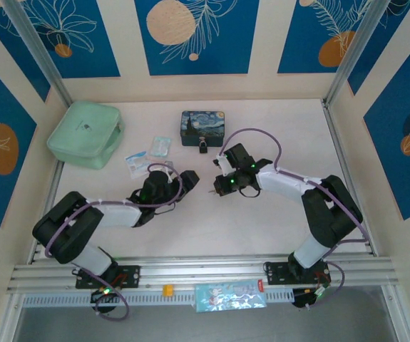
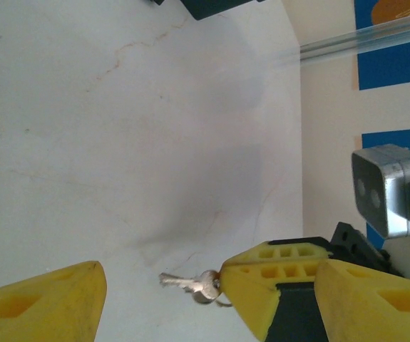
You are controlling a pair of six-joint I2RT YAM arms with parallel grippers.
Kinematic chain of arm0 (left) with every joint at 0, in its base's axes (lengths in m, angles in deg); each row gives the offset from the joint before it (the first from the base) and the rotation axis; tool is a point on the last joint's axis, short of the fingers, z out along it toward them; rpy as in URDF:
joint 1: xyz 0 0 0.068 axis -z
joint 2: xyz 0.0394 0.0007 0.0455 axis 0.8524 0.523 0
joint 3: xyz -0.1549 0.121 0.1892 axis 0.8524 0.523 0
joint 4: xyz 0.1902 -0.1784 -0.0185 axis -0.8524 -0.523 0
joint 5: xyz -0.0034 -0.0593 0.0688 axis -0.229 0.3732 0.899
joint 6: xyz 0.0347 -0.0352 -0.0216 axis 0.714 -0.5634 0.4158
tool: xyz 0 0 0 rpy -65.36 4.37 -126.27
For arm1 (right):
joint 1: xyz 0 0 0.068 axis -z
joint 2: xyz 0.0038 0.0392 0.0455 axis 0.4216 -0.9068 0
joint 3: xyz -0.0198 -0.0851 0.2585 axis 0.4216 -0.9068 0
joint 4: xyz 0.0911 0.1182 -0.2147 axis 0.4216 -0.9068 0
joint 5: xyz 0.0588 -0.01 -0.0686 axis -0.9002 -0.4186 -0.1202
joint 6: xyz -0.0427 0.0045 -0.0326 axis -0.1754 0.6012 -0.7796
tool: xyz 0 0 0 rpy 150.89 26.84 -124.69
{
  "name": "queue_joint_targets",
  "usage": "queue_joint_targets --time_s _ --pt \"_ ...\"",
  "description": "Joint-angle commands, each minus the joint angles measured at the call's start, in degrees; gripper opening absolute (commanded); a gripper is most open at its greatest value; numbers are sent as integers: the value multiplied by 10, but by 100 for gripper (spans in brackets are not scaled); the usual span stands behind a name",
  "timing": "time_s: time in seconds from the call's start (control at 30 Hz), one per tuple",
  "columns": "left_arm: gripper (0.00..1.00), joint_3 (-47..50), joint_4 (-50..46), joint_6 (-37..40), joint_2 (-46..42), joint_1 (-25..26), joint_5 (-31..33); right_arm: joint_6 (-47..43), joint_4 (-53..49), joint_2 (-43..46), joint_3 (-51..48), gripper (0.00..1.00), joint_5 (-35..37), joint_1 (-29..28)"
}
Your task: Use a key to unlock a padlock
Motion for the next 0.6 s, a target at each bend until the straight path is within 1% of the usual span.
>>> queue_joint_targets --time_s 0.0,0.13,0.23,0.37,0.57 --pt "76 -3 39 -16 7 10 1 39 22 31 -14 0 -41 7" --pt "74 3 69 -35 20 16 16 101 60 56 -36 0 -48 7" --pt "74 -4 64 -41 27 20 19 132 89 71 -49 0 -47 7" --pt "75 -15 73 -65 43 27 27 154 107 82 -52 0 -49 6" --pt "75 -32 123 -112 77 38 40 169 137 89 -58 0 -50 5"
